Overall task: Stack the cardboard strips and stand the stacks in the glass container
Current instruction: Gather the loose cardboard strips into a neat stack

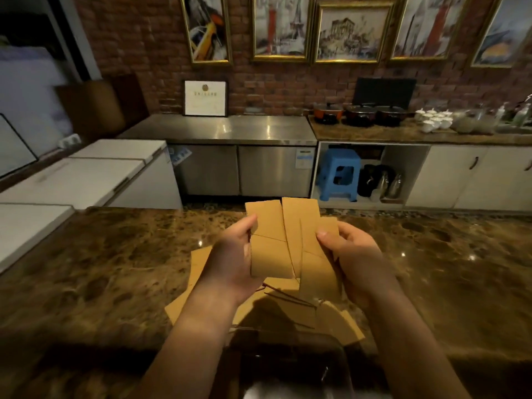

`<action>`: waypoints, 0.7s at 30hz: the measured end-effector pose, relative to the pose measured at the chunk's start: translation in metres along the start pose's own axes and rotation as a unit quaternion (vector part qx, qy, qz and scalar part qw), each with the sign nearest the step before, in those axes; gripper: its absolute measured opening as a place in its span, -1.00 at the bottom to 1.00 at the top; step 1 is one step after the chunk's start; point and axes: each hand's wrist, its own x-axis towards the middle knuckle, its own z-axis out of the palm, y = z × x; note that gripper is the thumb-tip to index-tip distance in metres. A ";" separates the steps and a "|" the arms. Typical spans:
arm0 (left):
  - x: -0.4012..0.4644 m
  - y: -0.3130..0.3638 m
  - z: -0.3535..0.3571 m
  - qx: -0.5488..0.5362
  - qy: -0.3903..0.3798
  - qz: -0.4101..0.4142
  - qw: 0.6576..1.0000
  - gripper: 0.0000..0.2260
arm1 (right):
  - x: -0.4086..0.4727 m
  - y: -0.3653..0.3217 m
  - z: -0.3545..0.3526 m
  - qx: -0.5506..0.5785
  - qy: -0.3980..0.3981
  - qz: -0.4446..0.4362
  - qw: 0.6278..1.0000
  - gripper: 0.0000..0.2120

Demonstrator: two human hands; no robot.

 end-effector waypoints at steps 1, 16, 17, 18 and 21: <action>0.002 0.000 -0.003 0.003 0.003 0.006 1.000 -0.62 | 0.003 0.001 0.000 0.010 0.003 -0.004 1.000 -0.84; 0.017 -0.015 0.018 0.070 0.053 0.022 0.996 -0.67 | 0.008 0.002 0.026 -0.148 0.040 -0.161 0.975 -0.96; 0.018 -0.017 0.019 0.056 0.064 0.014 0.996 -0.67 | 0.008 0.002 0.027 -0.128 0.028 -0.152 0.980 -0.95; 0.018 -0.017 0.022 0.031 0.079 -0.002 0.996 -0.67 | 0.008 0.001 0.026 -0.102 0.015 -0.141 0.985 -0.94; 0.020 -0.017 0.022 -0.053 0.076 -0.063 0.994 -0.70 | 0.011 0.005 0.022 -0.028 -0.033 -0.095 0.994 -0.87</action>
